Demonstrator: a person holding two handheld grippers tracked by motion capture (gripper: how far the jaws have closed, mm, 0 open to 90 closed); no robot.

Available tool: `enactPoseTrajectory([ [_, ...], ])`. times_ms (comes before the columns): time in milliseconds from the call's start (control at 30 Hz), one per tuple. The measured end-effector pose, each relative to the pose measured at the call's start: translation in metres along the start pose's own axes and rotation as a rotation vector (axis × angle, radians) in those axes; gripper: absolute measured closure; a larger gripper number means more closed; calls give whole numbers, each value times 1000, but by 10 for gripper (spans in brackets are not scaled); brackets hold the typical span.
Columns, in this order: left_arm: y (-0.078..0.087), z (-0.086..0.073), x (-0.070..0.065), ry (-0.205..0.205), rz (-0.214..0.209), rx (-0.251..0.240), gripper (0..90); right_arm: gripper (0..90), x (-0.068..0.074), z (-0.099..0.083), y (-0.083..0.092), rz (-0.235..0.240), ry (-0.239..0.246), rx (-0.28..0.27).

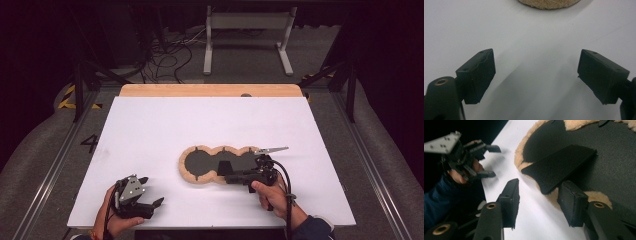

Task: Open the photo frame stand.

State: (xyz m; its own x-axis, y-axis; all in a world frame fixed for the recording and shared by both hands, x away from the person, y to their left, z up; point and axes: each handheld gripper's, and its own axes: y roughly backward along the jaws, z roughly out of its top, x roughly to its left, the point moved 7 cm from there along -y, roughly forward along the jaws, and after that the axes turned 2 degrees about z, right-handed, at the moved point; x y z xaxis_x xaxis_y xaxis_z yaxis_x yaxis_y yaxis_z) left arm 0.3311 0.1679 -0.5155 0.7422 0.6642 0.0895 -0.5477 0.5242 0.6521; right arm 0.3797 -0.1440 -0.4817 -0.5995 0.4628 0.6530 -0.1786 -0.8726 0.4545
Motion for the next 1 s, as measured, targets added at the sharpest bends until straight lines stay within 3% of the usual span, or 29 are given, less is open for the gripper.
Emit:
enactPoseTrajectory([
  [167, -1, 0, 0, -6, -2, 5, 152, 482, -9, 8, -6, 16, -102, -42],
  [200, -1, 0, 0, -6, -2, 5, 152, 482, -9, 8, -6, 16, -102, -42],
  [367, -2, 1, -1, -1, -7, 10, 151, 439, -12, 14, -10, 71, -200, -74],
  [467, -2, 1, 0, -4, -4, 9, 151, 435, -14, 13, -7, 64, -219, -82],
  [600, -2, 1, -1, -3, -9, 11, 150, 383, -14, 13, -4, 98, -237, -84],
  [800, -3, 1, -1, -15, -7, 19, 149, 451, -16, 13, -5, 81, -300, -133],
  [1000, -5, 1, -2, -18, -13, 29, 147, 519, -19, 11, -6, 70, -328, -139],
])
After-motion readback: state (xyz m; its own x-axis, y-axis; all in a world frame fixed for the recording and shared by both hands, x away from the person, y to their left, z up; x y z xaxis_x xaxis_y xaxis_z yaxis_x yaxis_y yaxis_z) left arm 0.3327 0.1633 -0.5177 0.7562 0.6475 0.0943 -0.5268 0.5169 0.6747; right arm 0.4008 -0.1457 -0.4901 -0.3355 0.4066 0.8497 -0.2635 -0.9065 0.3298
